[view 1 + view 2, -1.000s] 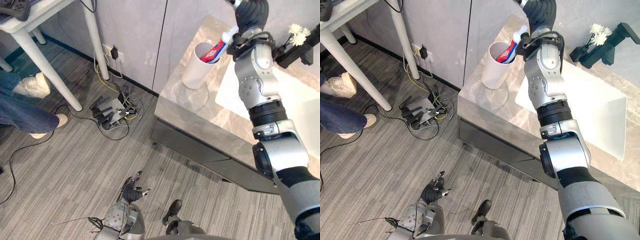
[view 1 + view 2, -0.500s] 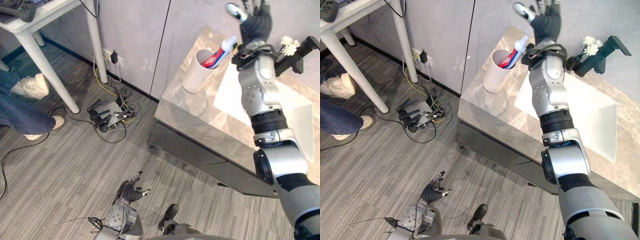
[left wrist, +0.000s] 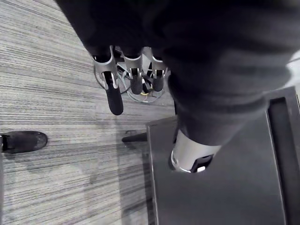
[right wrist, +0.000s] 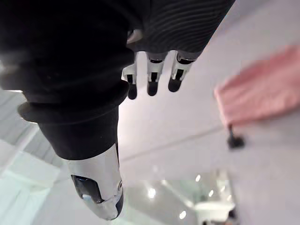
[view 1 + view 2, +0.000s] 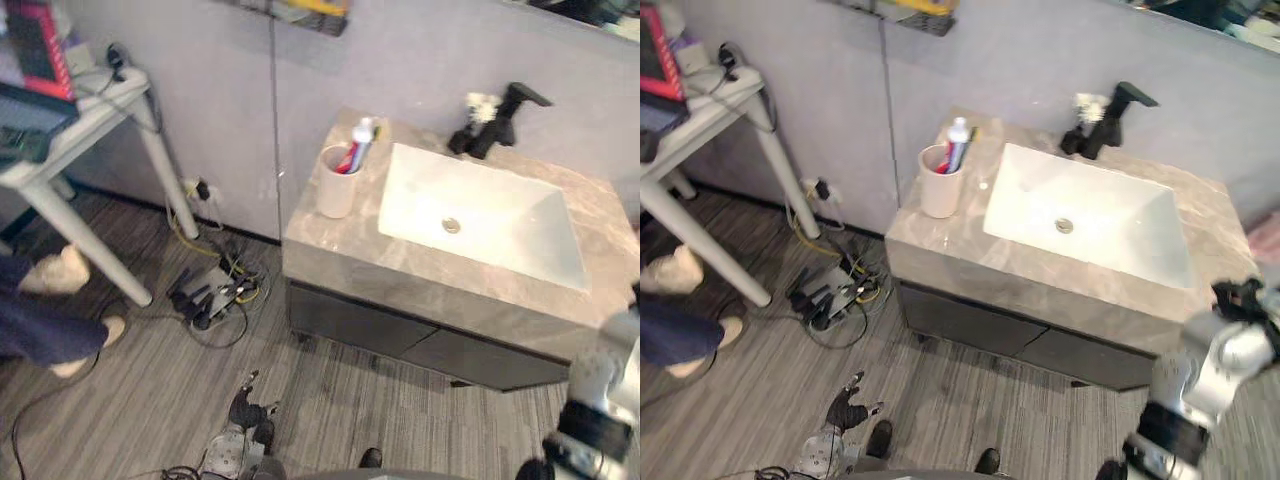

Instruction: Organize washtable

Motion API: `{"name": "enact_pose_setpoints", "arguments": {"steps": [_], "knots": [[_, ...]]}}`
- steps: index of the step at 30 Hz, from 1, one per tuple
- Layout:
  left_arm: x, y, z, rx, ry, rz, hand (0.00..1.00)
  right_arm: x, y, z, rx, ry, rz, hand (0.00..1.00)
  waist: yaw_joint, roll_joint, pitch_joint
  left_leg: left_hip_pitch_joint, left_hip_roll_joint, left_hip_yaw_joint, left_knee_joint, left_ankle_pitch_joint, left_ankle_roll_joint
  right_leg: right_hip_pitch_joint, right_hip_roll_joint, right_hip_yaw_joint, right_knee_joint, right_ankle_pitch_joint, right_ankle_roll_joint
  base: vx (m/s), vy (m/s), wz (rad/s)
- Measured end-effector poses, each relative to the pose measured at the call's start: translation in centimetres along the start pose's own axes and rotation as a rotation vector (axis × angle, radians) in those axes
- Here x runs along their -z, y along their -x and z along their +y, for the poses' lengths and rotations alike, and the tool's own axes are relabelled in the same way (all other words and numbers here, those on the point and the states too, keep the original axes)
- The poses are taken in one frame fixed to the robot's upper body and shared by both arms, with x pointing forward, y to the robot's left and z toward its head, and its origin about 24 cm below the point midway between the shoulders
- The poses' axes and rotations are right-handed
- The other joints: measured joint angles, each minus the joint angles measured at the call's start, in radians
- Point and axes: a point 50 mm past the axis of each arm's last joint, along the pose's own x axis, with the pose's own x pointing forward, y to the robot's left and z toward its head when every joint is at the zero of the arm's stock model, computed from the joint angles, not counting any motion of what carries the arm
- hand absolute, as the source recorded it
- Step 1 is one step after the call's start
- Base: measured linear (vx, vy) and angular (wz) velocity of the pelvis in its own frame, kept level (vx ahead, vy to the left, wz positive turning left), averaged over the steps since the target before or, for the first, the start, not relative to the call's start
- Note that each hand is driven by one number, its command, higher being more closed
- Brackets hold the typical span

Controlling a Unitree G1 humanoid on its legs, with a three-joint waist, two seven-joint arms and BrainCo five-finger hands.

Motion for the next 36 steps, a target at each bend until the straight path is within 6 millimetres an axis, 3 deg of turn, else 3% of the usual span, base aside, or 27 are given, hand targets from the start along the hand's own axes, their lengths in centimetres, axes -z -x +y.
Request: {"name": "enact_pose_setpoints", "arguments": {"steps": [1,2,5,6,8,11,14,17,21,25,26,36], "knots": [[0.1,0.1,-0.1,-0.005,0.024,0.006,0.00,1.0,0.9,-1.0,-0.010,0.059,0.057,0.00,-0.007,0.002,-0.001,0.008,0.003,0.012,0.000,-0.004,-0.002,0.000,0.003,0.010,0.000,0.001,-0.001,0.02,-0.021,-0.53],[0.7,0.4,0.1,-0.018,0.067,0.024,0.00,3.4,3.5,-2.9,-0.059,0.178,0.214,0.00,-0.028,0.008,-0.005,0.025,0.011,0.035,0.000,-0.018,-0.008,0.004,0.010,0.026,0.001,0.000,-0.002,0.01,-0.021,-0.51],[1.6,0.7,0.1,-0.003,0.119,0.054,0.00,7.6,8.8,-6.1,-0.129,0.305,0.532,0.00,-0.052,0.018,-0.006,0.042,0.016,0.072,0.013,-0.042,-0.004,0.016,0.013,0.036,-0.006,0.000,-0.002,-0.01,-0.016,-0.37],[1.8,0.7,0.1,0.000,0.125,0.059,0.00,8.4,10.0,-7.0,-0.129,0.324,0.596,0.00,-0.051,0.025,-0.005,0.043,0.016,0.079,0.020,-0.049,-0.003,0.016,0.011,0.036,-0.007,0.000,-0.002,-0.02,-0.004,-0.29],[3.0,0.8,0.1,-0.006,0.184,0.106,0.00,11.4,14.6,-11.1,-0.070,0.394,0.870,0.00,-0.050,0.033,-0.013,0.044,0.014,0.092,0.027,-0.060,0.000,0.018,0.007,0.036,-0.009,0.000,-0.002,0.03,0.006,-0.14],[4.1,0.5,0.4,-0.027,0.243,0.177,0.00,13.7,19.6,-15.6,0.106,0.470,1.165,0.00,-0.048,0.050,-0.021,0.061,0.011,0.090,0.019,-0.064,0.000,0.037,0.005,0.034,-0.016,0.001,-0.002,0.05,0.000,0.03],[4.7,0.3,0.4,-0.046,0.280,0.223,0.00,14.7,23.1,-17.2,0.228,0.537,1.400,0.00,-0.048,0.062,-0.025,0.066,0.008,0.074,0.018,-0.069,-0.001,0.060,0.004,0.018,-0.038,0.002,0.000,0.06,-0.001,0.11],[4.8,0.4,0.4,-0.071,0.301,0.236,0.00,15.5,23.7,-16.0,0.187,0.557,1.466,0.00,-0.047,0.066,-0.026,0.065,0.002,0.039,0.010,-0.066,-0.003,0.079,-0.002,-0.015,-0.047,0.004,0.005,0.06,-0.003,0.33],[5.0,0.3,0.5,-0.079,0.326,0.252,0.00,17.1,22.6,-13.0,0.068,0.560,1.466,0.00,-0.042,0.063,-0.022,0.067,-0.013,-0.017,0.004,-0.062,0.002,0.117,-0.018,-0.072,-0.049,-0.007,0.020,0.08,0.014,0.43],[5.5,0.3,0.9,-0.105,0.402,0.286,0.00,18.0,22.0,-11.1,-0.050,0.602,1.467,0.00,-0.045,0.061,-0.024,0.069,-0.025,-0.054,0.004,-0.063,0.003,0.136,-0.025,-0.105,-0.058,-0.013,0.021,0.08,0.015,0.27],[5.7,0.4,1.0,-0.122,0.453,0.302,1.00,18.1,22.0,-10.8,-0.077,0.615,1.465,0.00,-0.044,0.060,-0.020,0.067,-0.026,-0.063,0.004,-0.063,0.004,0.141,-0.025,-0.115,-0.060,-0.016,0.018,0.06,0.005,0.24],[7.5,1.3,2.8,-0.313,0.727,0.367,1.00,18.4,21.5,-10.0,-0.245,0.714,1.449,0.00,-0.042,0.052,-0.010,0.065,-0.026,-0.135,0.005,-0.063,0.003,0.171,-0.028,-0.194,-0.038,-0.068,0.019,0.01,-0.017,0.23]]}}
